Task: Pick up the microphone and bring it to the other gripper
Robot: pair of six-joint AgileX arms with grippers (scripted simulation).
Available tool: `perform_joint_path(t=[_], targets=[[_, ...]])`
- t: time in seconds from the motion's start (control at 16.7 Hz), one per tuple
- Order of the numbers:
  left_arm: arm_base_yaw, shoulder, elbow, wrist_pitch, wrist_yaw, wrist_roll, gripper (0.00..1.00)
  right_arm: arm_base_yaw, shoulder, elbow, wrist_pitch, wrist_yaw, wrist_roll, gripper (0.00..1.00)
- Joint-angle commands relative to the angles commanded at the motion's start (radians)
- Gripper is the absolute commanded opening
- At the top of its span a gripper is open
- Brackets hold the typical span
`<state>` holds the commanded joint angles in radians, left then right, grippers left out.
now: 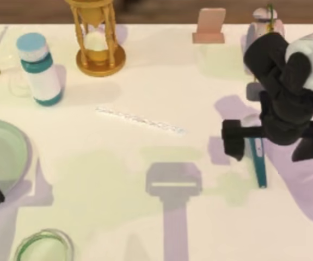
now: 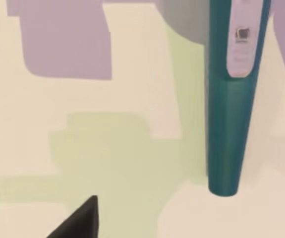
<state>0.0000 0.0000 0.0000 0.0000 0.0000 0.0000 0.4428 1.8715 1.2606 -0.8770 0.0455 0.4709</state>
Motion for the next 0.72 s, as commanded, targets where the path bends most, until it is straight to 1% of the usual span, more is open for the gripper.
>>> perform_joint_path(t=[0.42,0.72], targets=[[0.0,0.0,0.0,0.0,0.0,0.0,1.0,-0.006,0.169,-0.111,0.288,0.001,-0.004,1.0],[0.0,0.0,0.0,0.0,0.0,0.0,1.0,-0.007,0.19,-0.123,0.315,0.001,-0.005,1.0]])
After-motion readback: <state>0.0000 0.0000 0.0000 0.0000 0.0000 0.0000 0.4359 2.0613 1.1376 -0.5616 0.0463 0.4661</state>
